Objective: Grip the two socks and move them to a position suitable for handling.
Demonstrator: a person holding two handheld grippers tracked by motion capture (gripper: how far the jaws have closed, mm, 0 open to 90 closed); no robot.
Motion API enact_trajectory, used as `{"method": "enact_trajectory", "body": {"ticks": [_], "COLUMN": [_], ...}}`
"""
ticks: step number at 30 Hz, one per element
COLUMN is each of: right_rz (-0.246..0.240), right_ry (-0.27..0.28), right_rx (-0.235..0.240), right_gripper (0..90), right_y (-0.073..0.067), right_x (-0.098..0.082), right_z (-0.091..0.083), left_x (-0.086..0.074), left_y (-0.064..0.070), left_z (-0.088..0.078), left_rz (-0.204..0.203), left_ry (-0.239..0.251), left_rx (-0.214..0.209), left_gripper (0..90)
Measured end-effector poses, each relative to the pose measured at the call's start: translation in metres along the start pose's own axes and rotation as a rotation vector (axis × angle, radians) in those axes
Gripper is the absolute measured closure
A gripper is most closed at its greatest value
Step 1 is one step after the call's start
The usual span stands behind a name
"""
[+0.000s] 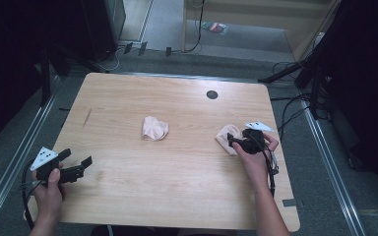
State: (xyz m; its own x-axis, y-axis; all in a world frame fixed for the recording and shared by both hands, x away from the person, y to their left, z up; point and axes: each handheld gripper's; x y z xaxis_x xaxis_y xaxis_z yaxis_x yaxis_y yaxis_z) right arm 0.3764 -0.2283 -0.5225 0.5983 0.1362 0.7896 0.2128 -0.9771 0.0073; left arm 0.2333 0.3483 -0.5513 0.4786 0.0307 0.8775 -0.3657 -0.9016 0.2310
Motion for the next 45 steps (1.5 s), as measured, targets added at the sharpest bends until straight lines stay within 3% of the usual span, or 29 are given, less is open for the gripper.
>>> {"method": "enact_trajectory", "body": {"ticks": [5,13,18,21,24,26,34,38,45], "right_rz": [-0.020,0.003,0.002,-0.002,-0.003,0.010,0.043,0.052,0.065], "right_ry": [-0.024,-0.046,-0.032,-0.022,-0.021,-0.021,-0.007,0.036,0.059], "right_rx": [-0.014,-0.034,-0.021,-0.014,0.023,0.042,0.039,0.040,0.051], "right_gripper": [28.3,31.1,44.6,58.2,75.2,80.3,83.0,83.0,83.0], "right_y": [-0.004,-0.003,-0.003,-0.004,-0.005,-0.005,-0.005,-0.008,-0.015], "right_x": [-0.002,-0.009,-0.013,-0.014,-0.014,-0.014,-0.011,-0.002,0.006], "right_z": [0.012,0.022,0.024,0.023,0.023,0.023,0.016,-0.003,-0.026], "left_x": [0.000,0.000,0.000,0.000,0.000,0.000,0.000,0.000,0.000], "left_y": [0.000,0.000,0.000,0.000,0.000,0.000,0.000,0.000,0.000], "left_z": [0.000,0.000,0.000,0.001,0.001,0.001,0.001,0.001,0.001], "left_rz": [0.003,0.005,0.004,0.006,0.007,0.007,0.005,0.007,0.010], "left_ry": [-0.001,-0.002,-0.002,-0.003,-0.006,-0.005,-0.006,-0.006,-0.007], "left_rx": [-0.004,-0.006,-0.007,-0.007,-0.007,-0.008,-0.010,-0.008,-0.009], "left_gripper": [7.9,7.9,7.9,7.9,7.9,7.9,7.9,7.9,7.9]}}
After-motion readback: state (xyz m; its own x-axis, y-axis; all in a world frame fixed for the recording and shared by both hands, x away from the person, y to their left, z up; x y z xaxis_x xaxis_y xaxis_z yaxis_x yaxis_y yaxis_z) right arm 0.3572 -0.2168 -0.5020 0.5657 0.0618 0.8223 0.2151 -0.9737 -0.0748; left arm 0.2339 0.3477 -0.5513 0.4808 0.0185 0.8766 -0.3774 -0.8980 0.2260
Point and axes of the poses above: each handheld gripper's, and its own axes: z roughly forward along the jaws, x roughly out of its top, y roughly to its right, and after that the axes turned 6 degrees about -x, right-handed
